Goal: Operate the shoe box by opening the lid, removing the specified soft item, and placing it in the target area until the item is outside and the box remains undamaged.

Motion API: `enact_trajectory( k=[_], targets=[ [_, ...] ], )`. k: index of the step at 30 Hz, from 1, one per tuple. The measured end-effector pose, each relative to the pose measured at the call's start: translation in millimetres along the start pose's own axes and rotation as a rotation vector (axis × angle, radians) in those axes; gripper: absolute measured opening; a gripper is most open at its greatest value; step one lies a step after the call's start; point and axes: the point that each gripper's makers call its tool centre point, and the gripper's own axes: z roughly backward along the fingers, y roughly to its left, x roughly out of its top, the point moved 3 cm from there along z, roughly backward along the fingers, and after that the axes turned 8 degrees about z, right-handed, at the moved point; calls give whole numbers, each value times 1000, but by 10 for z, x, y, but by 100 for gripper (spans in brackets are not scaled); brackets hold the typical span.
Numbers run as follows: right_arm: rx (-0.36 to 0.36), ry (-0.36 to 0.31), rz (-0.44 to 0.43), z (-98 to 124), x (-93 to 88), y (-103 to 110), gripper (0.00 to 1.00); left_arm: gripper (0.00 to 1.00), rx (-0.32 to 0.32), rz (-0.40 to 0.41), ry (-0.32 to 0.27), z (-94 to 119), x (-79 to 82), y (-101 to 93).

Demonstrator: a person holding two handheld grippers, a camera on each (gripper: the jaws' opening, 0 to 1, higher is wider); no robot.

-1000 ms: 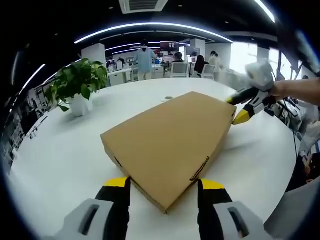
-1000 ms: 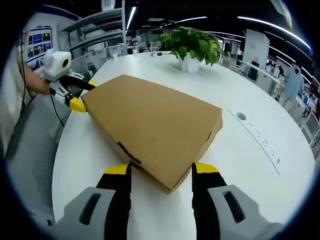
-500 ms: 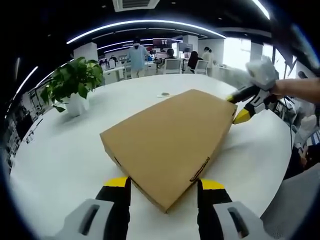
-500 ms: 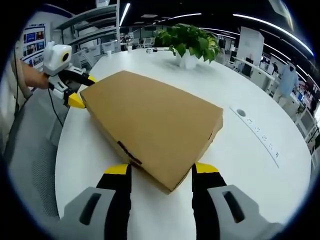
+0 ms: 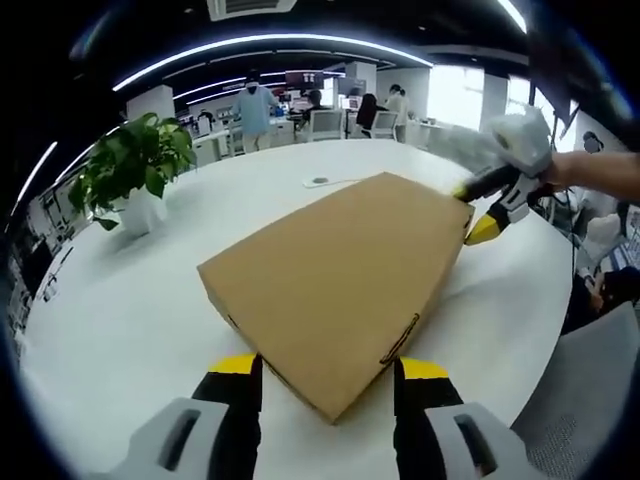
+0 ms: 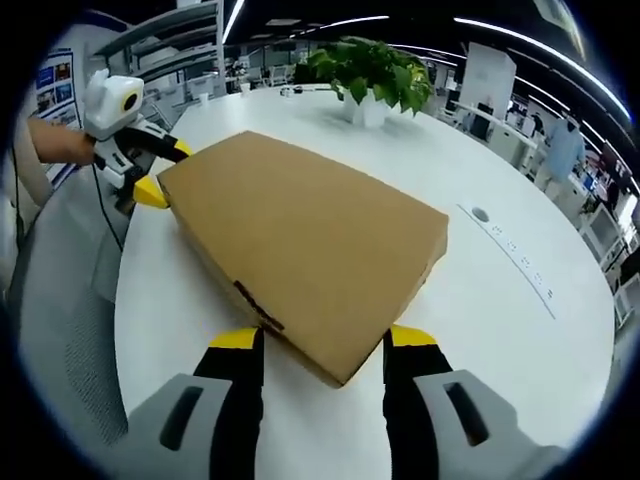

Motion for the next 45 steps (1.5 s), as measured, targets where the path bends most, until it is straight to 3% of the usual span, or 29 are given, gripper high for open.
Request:
enact_trajectory(
  k=[21,37,45],
  targets=[
    [-88,39,-85,12,46,363,43,52,-68,-72,47,103,-62,192],
    [-148,35,-154,-5,133,699,43,52,-128,-140,99,210,-122,405],
    [-172,32,-181,-18,182,868,43,52,-144,-165,121,306,-149,408]
  ],
)
